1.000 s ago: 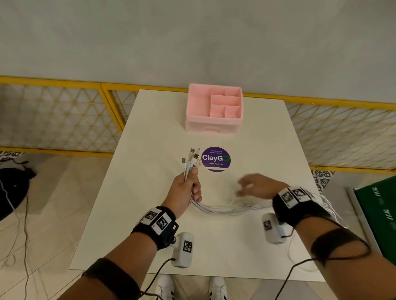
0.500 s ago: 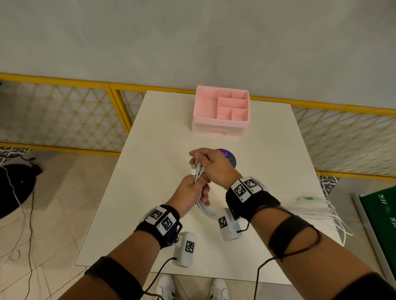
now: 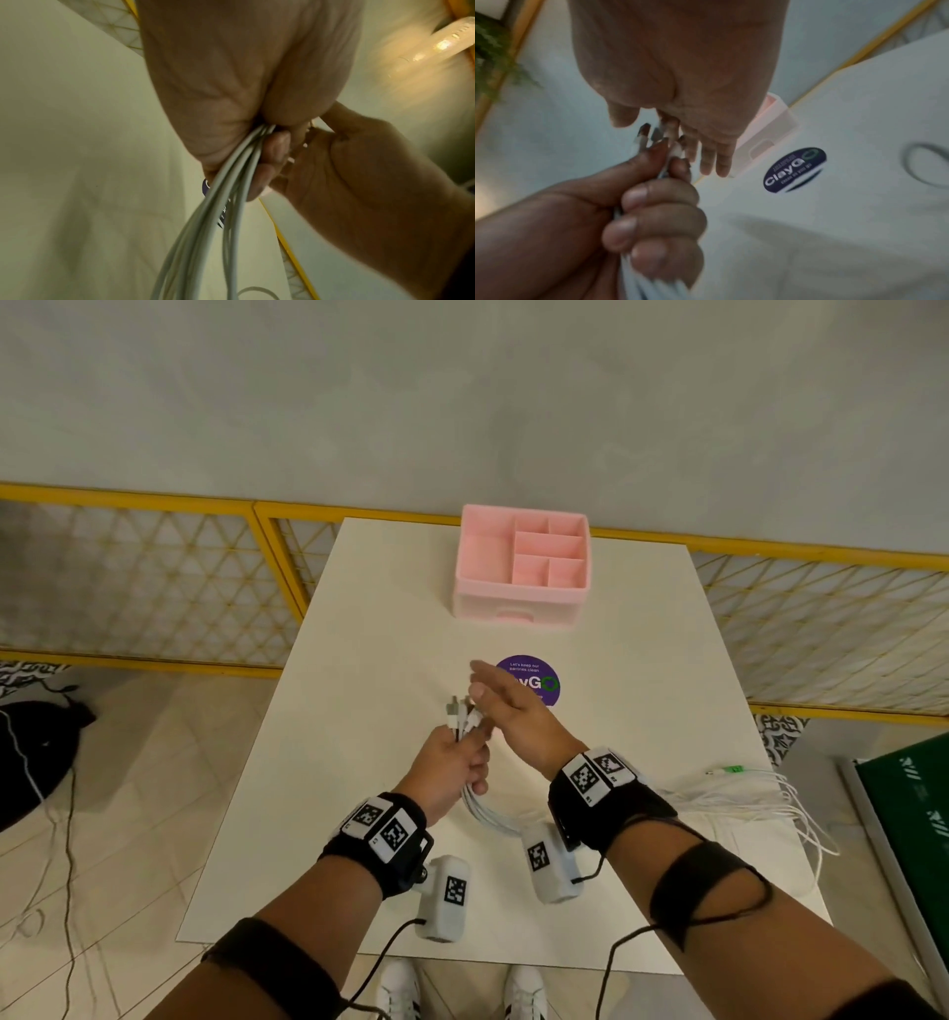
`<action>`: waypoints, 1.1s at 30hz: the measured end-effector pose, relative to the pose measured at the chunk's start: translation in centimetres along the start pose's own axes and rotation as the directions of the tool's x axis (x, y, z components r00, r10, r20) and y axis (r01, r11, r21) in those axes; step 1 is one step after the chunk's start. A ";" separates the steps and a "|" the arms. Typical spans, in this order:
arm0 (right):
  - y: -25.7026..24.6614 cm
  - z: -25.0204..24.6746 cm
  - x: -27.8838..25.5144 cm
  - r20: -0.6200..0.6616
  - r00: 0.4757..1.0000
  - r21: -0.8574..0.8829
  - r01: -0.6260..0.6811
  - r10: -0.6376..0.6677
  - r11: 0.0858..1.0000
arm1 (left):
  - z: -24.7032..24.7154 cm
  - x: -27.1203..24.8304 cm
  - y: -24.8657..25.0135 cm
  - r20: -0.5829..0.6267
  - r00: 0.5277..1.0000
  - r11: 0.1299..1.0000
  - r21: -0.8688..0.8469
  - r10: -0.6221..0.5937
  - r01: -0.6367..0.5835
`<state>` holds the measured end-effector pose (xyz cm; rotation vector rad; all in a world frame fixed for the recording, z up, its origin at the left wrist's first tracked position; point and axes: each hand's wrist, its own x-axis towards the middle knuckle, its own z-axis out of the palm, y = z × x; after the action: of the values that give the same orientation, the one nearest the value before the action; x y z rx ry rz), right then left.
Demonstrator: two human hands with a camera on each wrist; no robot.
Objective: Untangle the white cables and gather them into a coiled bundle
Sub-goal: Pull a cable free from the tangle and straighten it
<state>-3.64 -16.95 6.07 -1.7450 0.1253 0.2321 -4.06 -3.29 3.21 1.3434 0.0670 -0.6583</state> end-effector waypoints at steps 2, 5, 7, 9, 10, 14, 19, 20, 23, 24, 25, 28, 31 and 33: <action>1.3 0.4 -0.4 0.014 0.997 0.074 -0.076 0.075 0.994 | -0.2 0.3 0.5 -0.085 0.996 0.990 -0.137 0.001 -0.012; 3.1 1.5 -1.7 0.188 0.977 -0.024 -0.095 0.098 0.995 | -0.7 0.9 1.5 -0.201 0.979 0.957 -0.290 -0.034 -0.026; 3.7 1.7 -2.6 0.228 0.968 -0.244 -0.044 0.101 0.969 | -0.8 1.1 2.0 -0.265 0.964 0.937 -0.344 -0.031 -0.065; 4.4 1.0 -3.0 0.204 0.972 -0.436 -0.019 0.119 0.900 | -0.9 1.3 2.3 -0.339 0.941 0.929 -0.352 -0.008 -0.119; 4.8 0.2 -3.2 0.188 0.973 -0.521 -0.020 0.138 0.853 | -1.0 1.4 2.4 -0.366 0.930 0.929 -0.345 -0.001 -0.134; 6.7 -3.4 -3.9 0.083 0.975 -0.778 -0.065 0.204 0.624 | -1.8 1.8 2.5 -0.457 0.889 0.916 -0.371 -0.035 -0.154; 10.2 -9.9 -6.1 -0.133 0.962 -0.900 -0.218 0.237 0.378 | -4.2 2.3 2.1 -0.539 0.831 0.860 -0.482 -0.139 -0.169; 10.8 -11.3 -6.8 -0.167 0.954 -0.901 -0.250 0.249 0.354 | -4.7 2.4 2.0 -0.548 0.824 0.855 -0.488 -0.144 -0.176; 11.4 -13.7 -8.4 -0.213 0.948 -0.924 -0.274 0.238 0.267 | -4.7 2.2 1.5 -0.541 0.835 0.878 -0.443 -0.101 -0.182; 11.5 -14.2 -8.7 -0.223 0.950 -0.930 -0.275 0.220 0.244 | -4.2 2.1 1.4 -0.530 0.846 0.906 -0.386 -0.063 -0.174; 11.4 -14.6 -9.0 -0.238 0.948 -0.930 -0.285 0.210 0.232 | -3.7 1.9 1.3 -0.511 0.859 0.934 -0.315 -0.017 -0.169; 11.5 -16.9 -10.0 -0.303 0.921 -0.911 -0.355 0.245 0.209 | -3.0 1.6 1.2 -0.460 0.885 0.973 -0.162 0.075 -0.167; 11.6 -20.2 -11.6 -0.394 0.873 -0.893 -0.438 0.287 0.107 | -3.2 1.5 0.6 -0.451 0.891 0.979 -0.153 0.055 -0.138; 11.5 -22.3 -12.5 -0.481 0.834 -0.854 -0.515 0.273 0.070 | -2.9 1.3 -0.1 -0.435 0.900 0.979 -0.164 0.039 -0.122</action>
<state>-16.34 -41.58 1.66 -3.0697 0.7961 0.6698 -2.11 -1.14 1.88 1.2795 0.4197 -0.2657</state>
